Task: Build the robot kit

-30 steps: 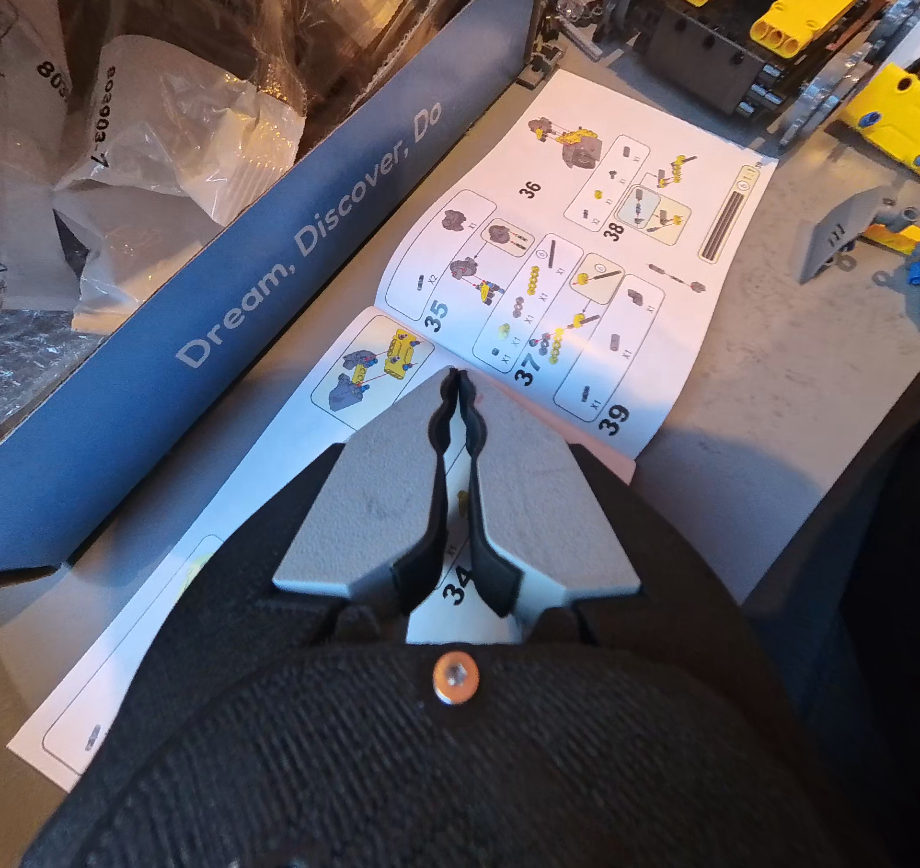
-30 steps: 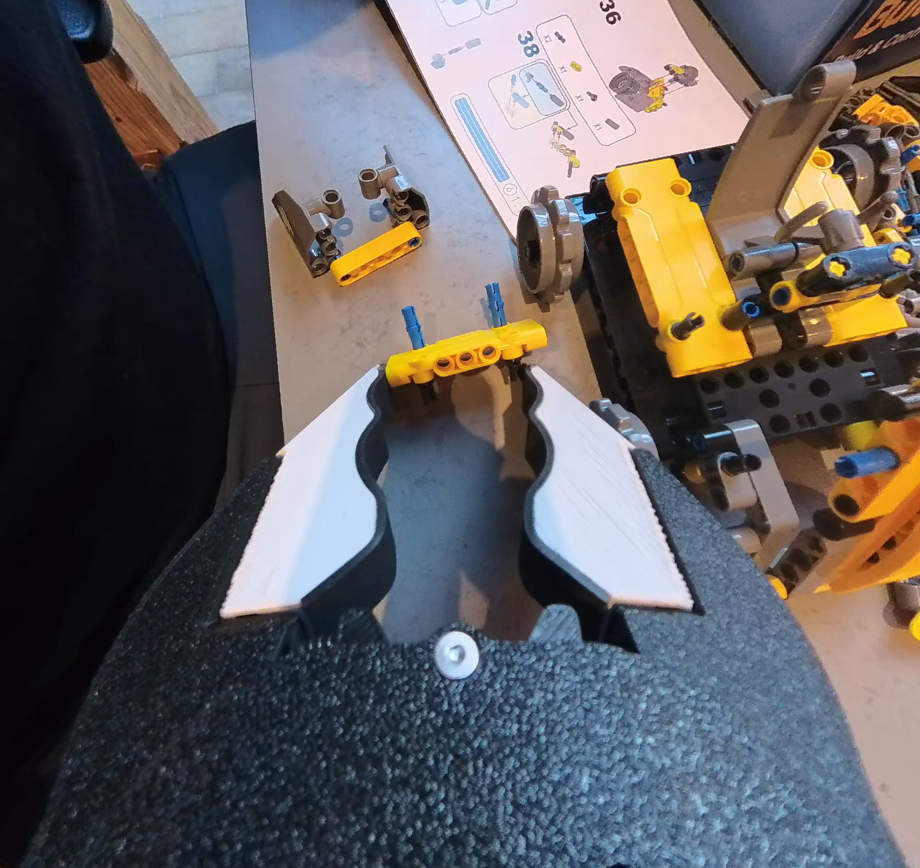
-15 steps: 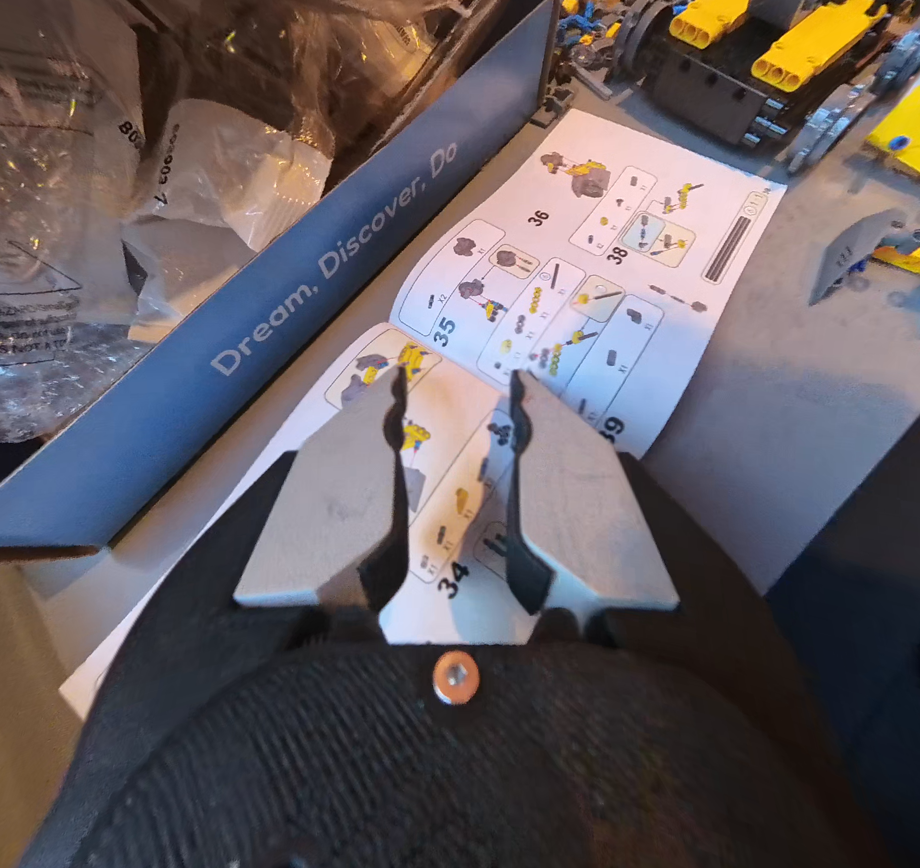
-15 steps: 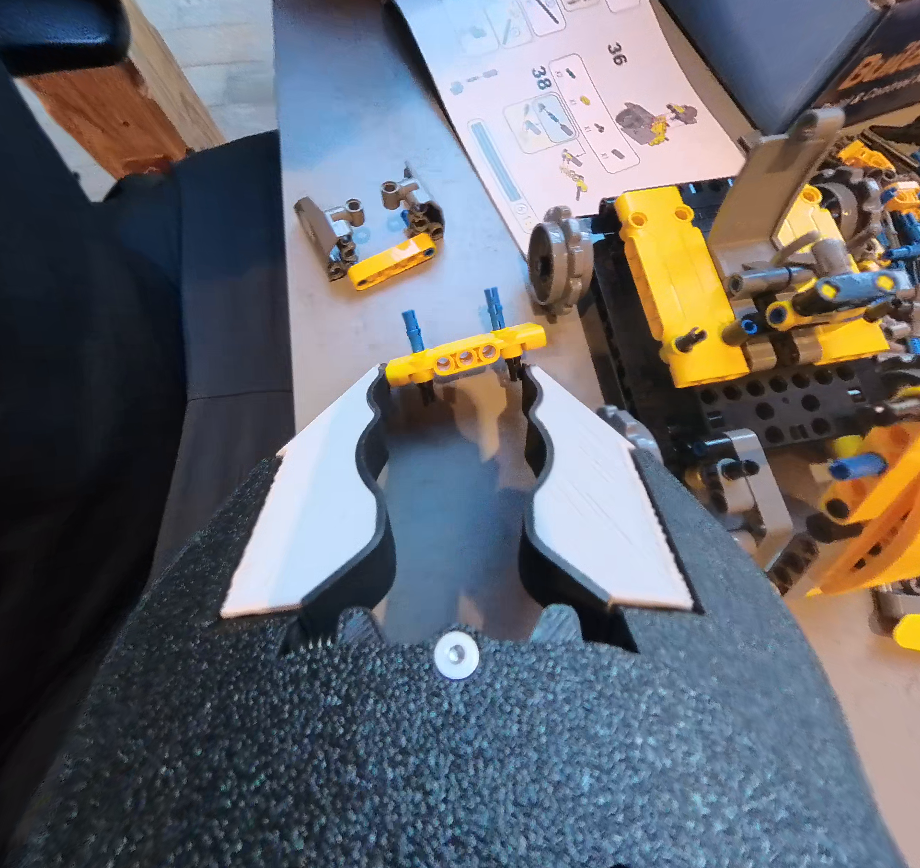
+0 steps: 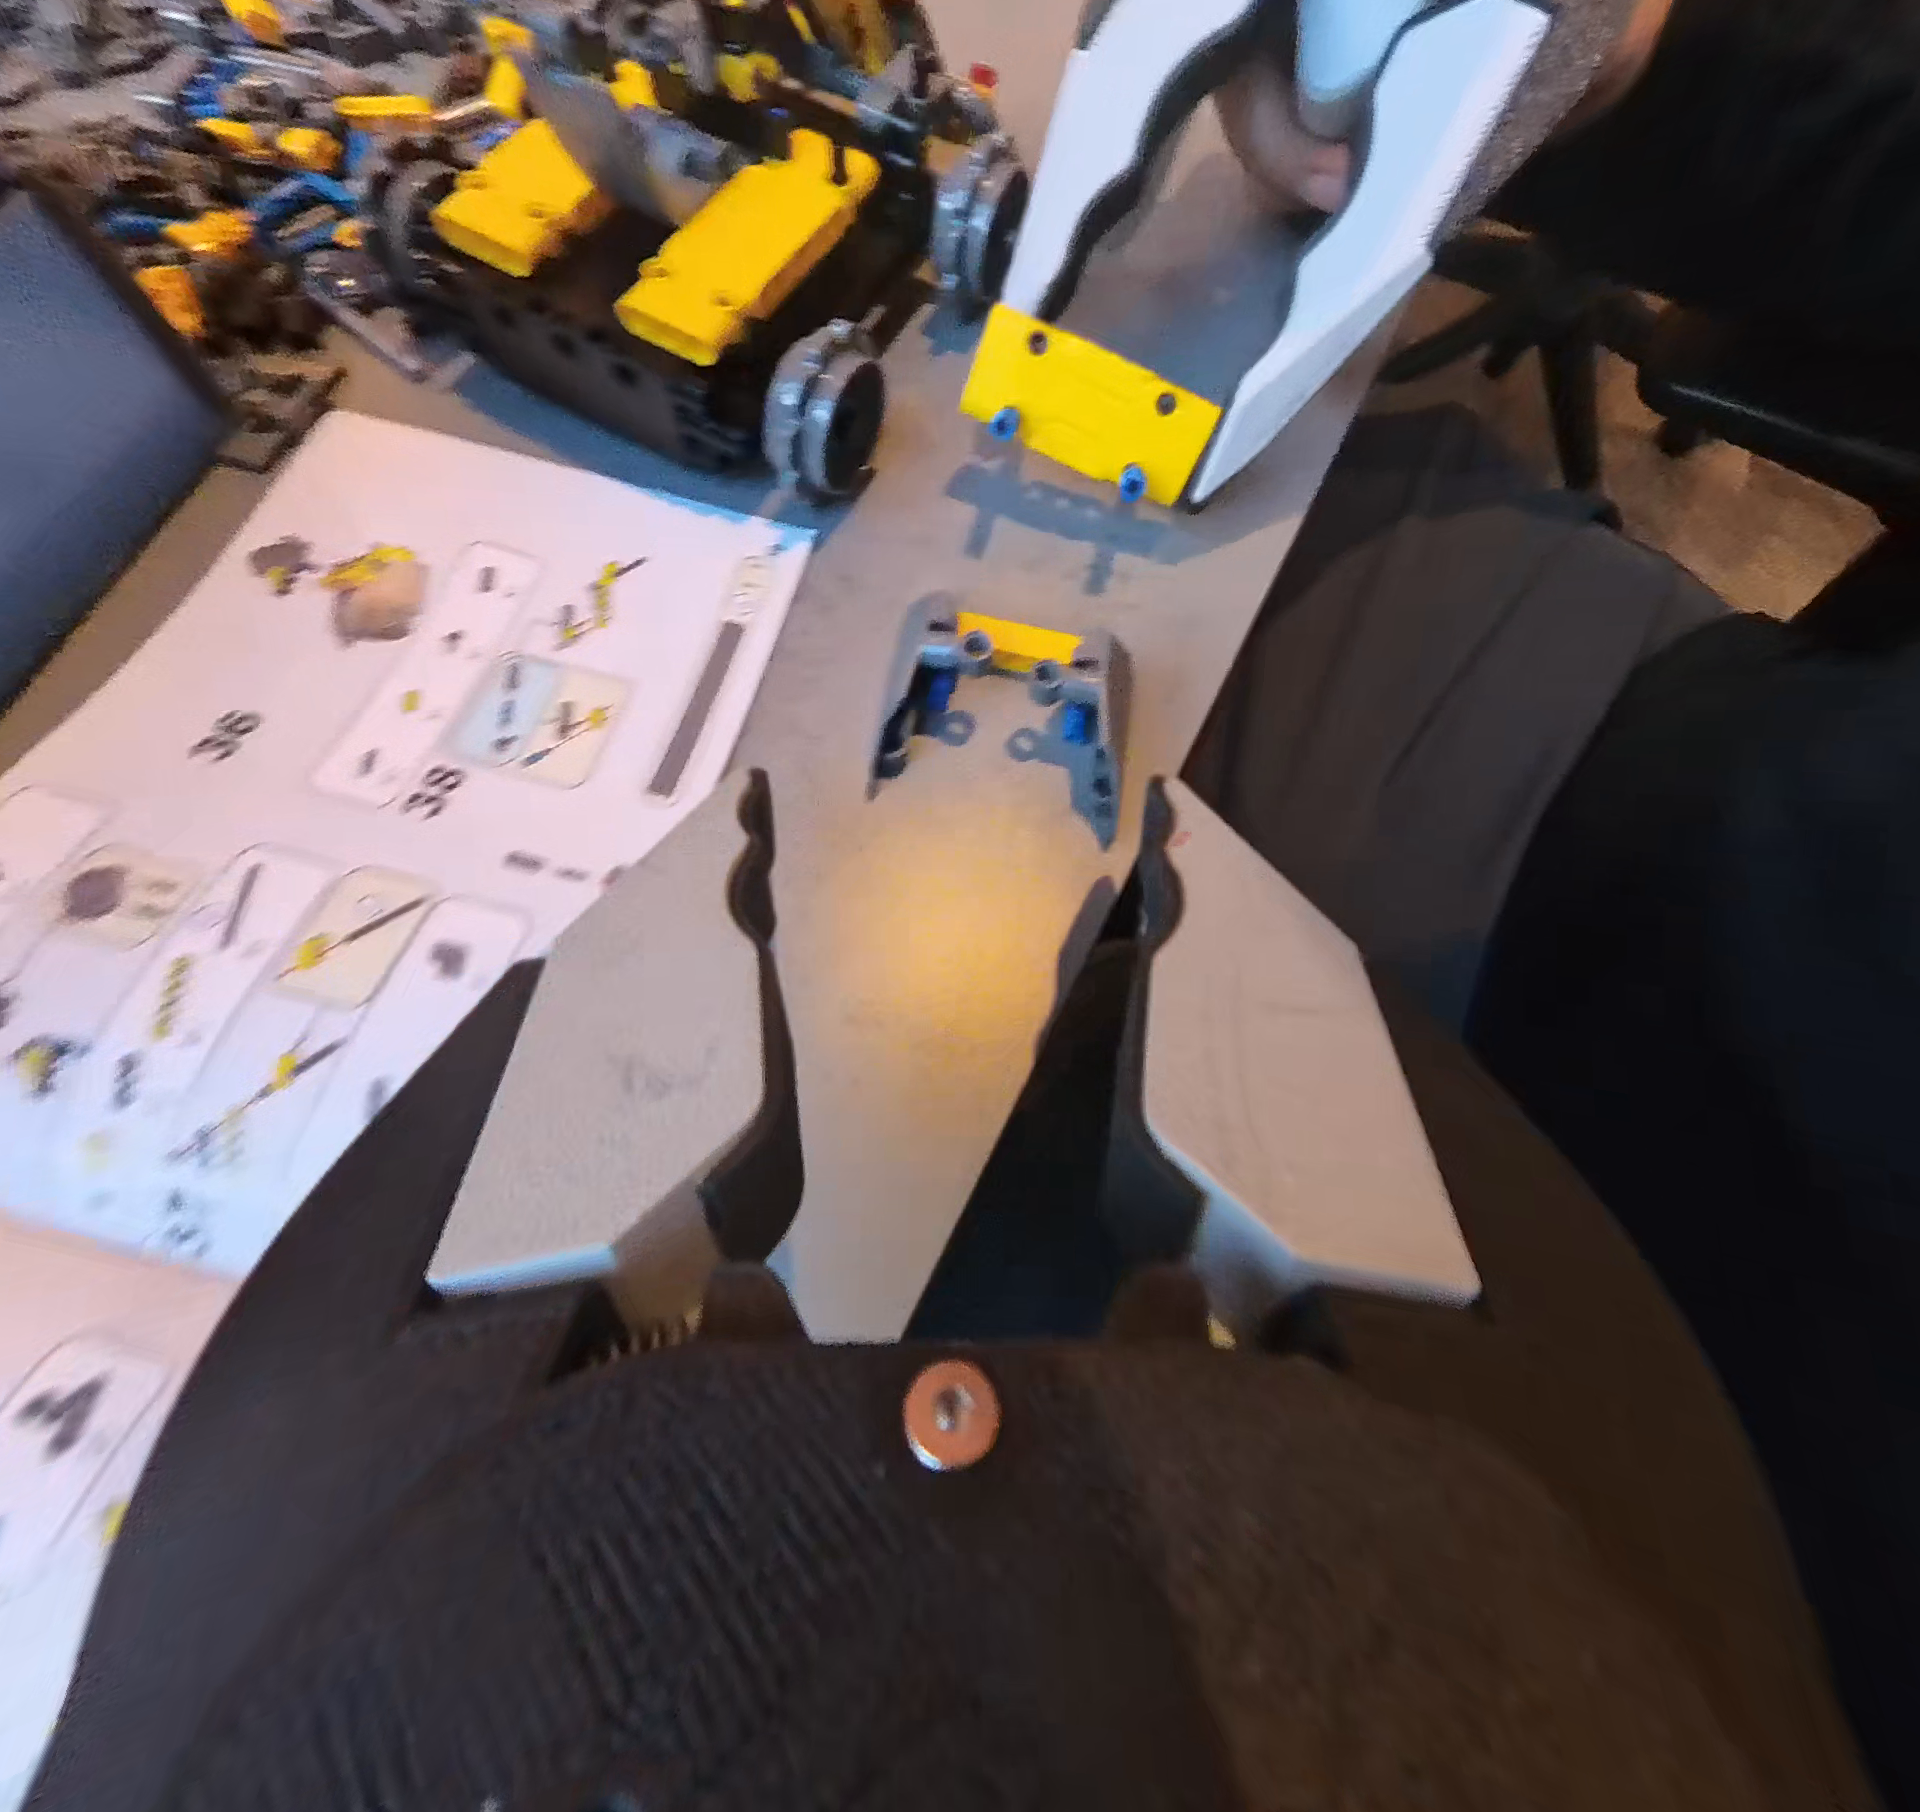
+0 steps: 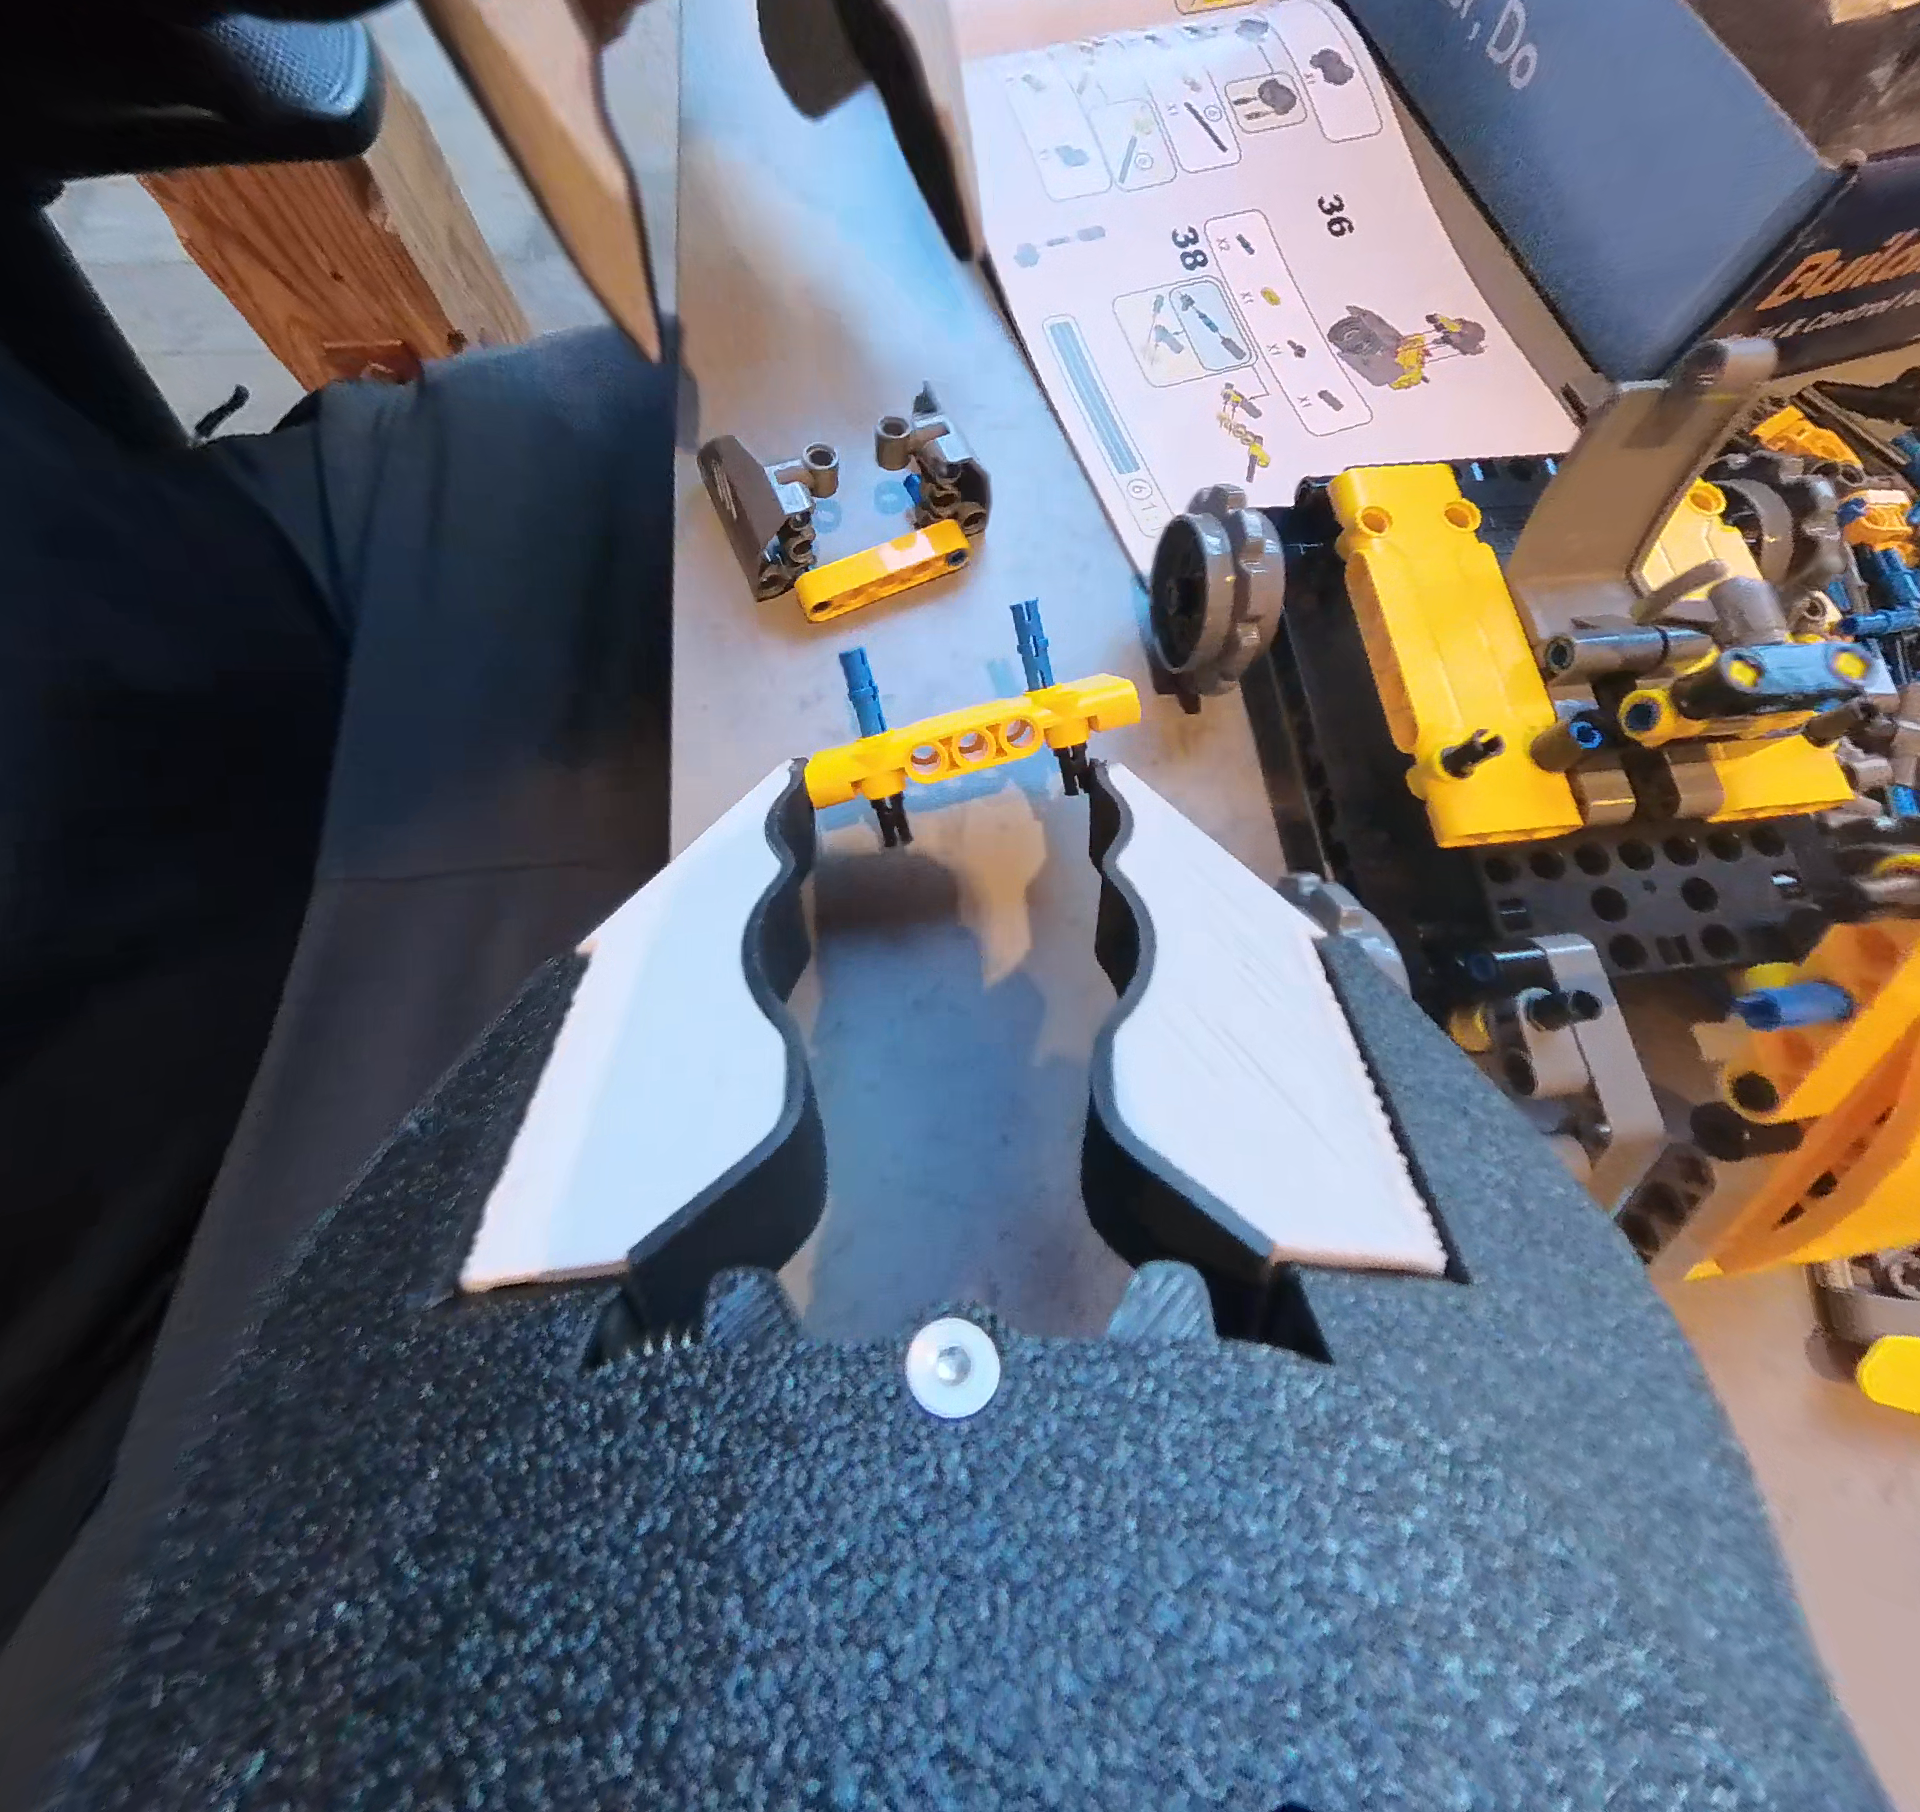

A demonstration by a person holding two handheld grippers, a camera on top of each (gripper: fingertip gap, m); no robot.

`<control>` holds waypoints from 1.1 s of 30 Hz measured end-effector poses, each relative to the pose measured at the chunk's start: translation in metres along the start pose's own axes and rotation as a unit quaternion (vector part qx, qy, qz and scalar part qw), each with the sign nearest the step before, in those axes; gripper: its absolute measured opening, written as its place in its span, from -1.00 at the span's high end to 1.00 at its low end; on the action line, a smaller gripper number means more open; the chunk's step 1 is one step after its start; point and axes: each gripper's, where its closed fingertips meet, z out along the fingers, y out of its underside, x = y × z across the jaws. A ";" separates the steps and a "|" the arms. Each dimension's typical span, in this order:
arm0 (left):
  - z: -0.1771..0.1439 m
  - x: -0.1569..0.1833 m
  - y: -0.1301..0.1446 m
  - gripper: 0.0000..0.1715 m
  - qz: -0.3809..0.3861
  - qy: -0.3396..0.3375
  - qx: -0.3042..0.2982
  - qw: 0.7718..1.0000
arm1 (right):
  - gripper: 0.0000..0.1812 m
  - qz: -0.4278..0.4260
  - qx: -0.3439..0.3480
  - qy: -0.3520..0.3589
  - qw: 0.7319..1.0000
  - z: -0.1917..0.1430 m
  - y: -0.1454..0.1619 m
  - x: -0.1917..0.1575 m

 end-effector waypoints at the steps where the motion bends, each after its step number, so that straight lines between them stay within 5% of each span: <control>1: 0.005 0.006 -0.001 0.17 0.005 0.006 -0.002 1.000 | 0.41 -0.005 -0.002 0.001 1.000 0.000 0.000 -0.001; 16: 0.040 0.013 0.001 0.26 0.044 0.049 -0.046 0.997 | 0.42 -0.018 -0.043 -0.053 0.997 0.026 -0.006 -0.013; 33: 0.038 0.010 0.002 0.32 0.059 0.015 -0.016 0.998 | 0.41 -0.015 -0.008 -0.066 0.998 0.020 -0.013 -0.016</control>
